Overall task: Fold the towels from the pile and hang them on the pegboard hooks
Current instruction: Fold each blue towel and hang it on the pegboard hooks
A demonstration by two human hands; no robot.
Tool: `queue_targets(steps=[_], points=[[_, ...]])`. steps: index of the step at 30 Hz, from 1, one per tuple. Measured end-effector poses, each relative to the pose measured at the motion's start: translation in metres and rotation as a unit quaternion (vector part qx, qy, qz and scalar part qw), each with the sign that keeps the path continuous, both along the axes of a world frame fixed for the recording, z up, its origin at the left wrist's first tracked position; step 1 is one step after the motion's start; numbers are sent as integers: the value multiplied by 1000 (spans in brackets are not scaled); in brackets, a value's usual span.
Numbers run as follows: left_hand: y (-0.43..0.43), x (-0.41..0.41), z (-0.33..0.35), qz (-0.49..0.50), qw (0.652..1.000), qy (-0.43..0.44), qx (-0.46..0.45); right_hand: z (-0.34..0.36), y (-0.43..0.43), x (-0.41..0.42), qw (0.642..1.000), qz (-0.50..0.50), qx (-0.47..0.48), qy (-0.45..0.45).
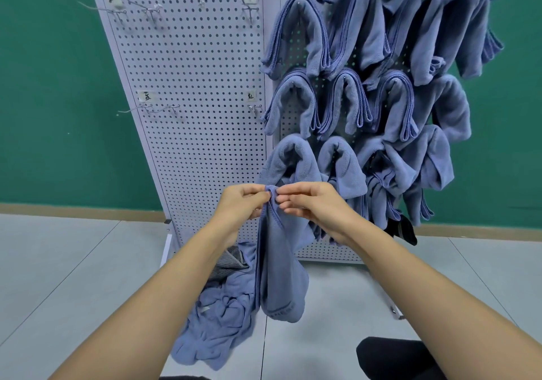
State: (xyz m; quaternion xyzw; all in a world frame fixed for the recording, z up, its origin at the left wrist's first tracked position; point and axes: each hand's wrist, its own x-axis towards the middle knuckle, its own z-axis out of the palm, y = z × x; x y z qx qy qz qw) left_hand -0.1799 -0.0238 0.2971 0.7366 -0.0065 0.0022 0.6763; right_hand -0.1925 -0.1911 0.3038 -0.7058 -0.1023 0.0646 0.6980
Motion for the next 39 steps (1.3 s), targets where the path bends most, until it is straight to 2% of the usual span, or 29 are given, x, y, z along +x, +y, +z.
queue_targets(steps=[3,5,7,8,10,12,13,15,18,22,26,30,32,34,36,37,39], points=[[-1,0,2,-33,999,-7,8,0,-8,4,991,-35,-87,-94],[-1,-1,4,-76,997,-18,19,1,-16,9,953,-80,-223,-186],[1,-1,5,-120,992,-24,10,2,-26,15,910,-62,-338,-234],[1,-2,5,-138,990,-24,-8,1,-30,17,904,-33,-363,-225],[4,-1,5,-159,986,-16,-46,-1,-35,20,921,21,-342,-184],[7,0,4,-156,985,5,-71,-1,-33,20,936,23,-299,-185],[9,2,3,-143,986,23,-78,-2,-32,21,931,3,-303,-204],[16,4,0,-97,991,67,-66,2,-28,24,894,-49,-377,-237],[28,6,-7,-44,993,109,-15,16,-23,24,831,-74,-507,-216],[34,1,-13,-57,988,140,16,43,-12,27,789,-60,-578,-199],[30,-12,-16,-81,987,136,16,81,-1,23,793,-57,-569,-208],[16,-22,-38,-38,984,174,-25,124,-1,12,830,-80,-504,-227],[10,-27,-48,-17,972,223,-68,146,-6,5,855,-100,-452,-235],[8,-36,-58,-50,938,294,-176,164,-15,-3,891,-115,-373,-230],[8,-44,-72,-94,876,347,-322,176,-28,-8,920,-142,-295,-216],[7,-47,-80,-104,845,358,-384,178,-35,-10,929,-158,-264,-204],[6,-48,-84,-121,811,344,-458,173,-54,-11,950,-172,-199,-166]])
